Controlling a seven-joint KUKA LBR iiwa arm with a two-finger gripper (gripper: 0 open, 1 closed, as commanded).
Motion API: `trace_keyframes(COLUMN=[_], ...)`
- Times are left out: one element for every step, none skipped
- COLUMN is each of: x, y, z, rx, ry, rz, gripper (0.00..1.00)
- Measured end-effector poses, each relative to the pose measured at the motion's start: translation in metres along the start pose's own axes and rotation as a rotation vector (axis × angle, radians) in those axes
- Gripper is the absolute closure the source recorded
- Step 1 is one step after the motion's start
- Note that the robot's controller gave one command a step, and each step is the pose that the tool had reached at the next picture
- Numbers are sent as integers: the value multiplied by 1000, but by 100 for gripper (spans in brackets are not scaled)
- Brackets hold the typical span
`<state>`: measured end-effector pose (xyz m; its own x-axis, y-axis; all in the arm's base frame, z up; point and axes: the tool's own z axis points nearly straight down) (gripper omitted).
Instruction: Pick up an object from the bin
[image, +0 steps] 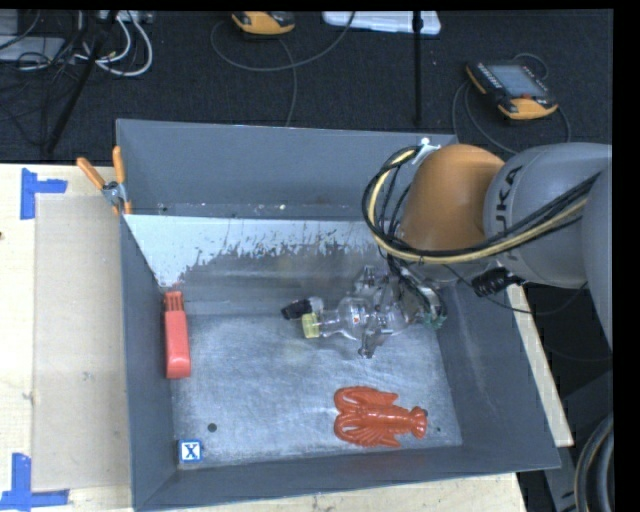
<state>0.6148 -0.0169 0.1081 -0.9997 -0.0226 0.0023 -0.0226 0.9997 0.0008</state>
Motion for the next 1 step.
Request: trace_keyframes(x=[0], y=[1], z=[-44], rx=[0], ry=[-2], rz=[-15], gripper=[100])
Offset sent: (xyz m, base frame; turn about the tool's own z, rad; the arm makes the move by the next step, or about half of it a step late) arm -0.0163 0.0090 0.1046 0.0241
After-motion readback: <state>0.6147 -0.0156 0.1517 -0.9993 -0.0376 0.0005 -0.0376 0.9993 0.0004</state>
